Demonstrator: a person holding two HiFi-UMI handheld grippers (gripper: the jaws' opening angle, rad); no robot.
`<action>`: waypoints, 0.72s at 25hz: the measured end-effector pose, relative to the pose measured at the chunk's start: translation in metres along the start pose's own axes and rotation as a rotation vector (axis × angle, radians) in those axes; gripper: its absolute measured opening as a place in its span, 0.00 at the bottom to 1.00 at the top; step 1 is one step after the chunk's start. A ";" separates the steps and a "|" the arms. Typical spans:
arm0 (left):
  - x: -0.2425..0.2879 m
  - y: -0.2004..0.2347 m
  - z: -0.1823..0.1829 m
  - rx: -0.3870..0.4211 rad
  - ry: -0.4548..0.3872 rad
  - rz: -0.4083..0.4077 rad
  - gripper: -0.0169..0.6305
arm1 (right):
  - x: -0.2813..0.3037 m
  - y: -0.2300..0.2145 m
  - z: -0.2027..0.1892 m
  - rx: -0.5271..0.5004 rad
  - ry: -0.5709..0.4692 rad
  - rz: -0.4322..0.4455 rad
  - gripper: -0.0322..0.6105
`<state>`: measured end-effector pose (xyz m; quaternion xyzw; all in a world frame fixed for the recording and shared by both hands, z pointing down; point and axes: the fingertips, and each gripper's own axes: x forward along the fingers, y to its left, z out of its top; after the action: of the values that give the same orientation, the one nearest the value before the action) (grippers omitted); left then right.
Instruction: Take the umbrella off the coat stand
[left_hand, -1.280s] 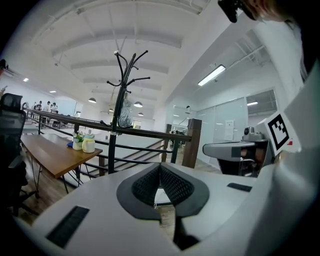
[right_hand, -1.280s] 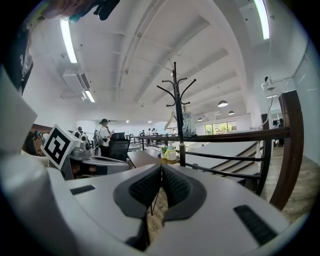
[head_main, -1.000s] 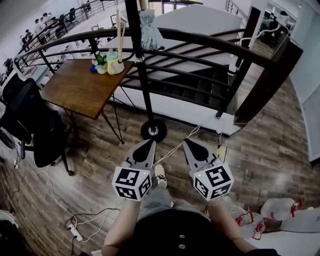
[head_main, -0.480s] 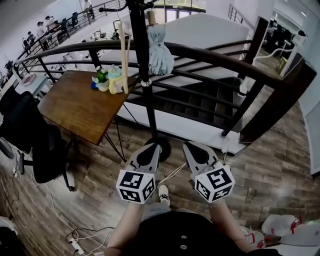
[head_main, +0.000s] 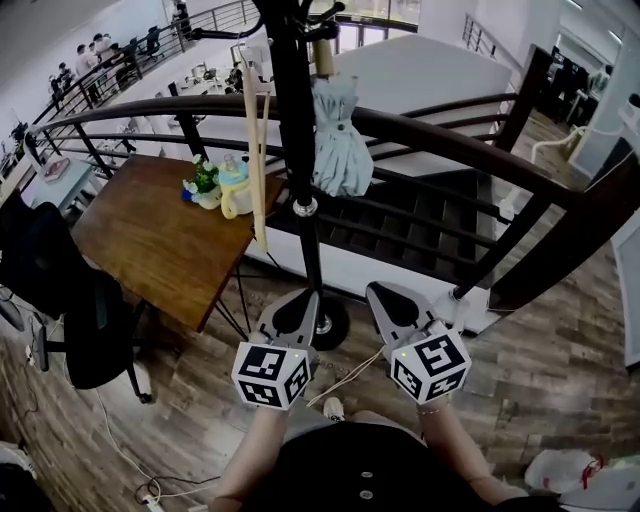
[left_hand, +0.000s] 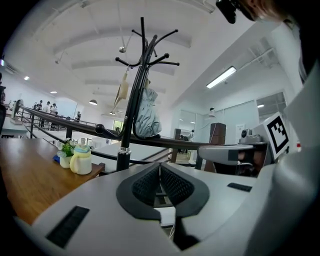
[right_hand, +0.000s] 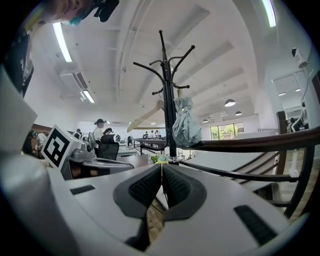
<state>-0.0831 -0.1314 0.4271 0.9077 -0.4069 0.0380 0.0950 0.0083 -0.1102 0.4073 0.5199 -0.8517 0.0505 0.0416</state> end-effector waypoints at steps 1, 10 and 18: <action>0.004 0.004 0.000 -0.003 0.004 0.000 0.05 | 0.005 -0.003 0.001 0.002 0.002 0.002 0.09; 0.036 0.015 -0.002 -0.014 0.026 0.004 0.05 | 0.032 -0.024 -0.013 0.036 0.039 0.023 0.09; 0.064 0.023 0.015 -0.011 0.008 0.062 0.05 | 0.057 -0.057 0.010 0.030 0.005 0.082 0.09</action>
<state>-0.0572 -0.1963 0.4255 0.8941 -0.4345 0.0422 0.1002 0.0323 -0.1879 0.4065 0.4849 -0.8714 0.0663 0.0339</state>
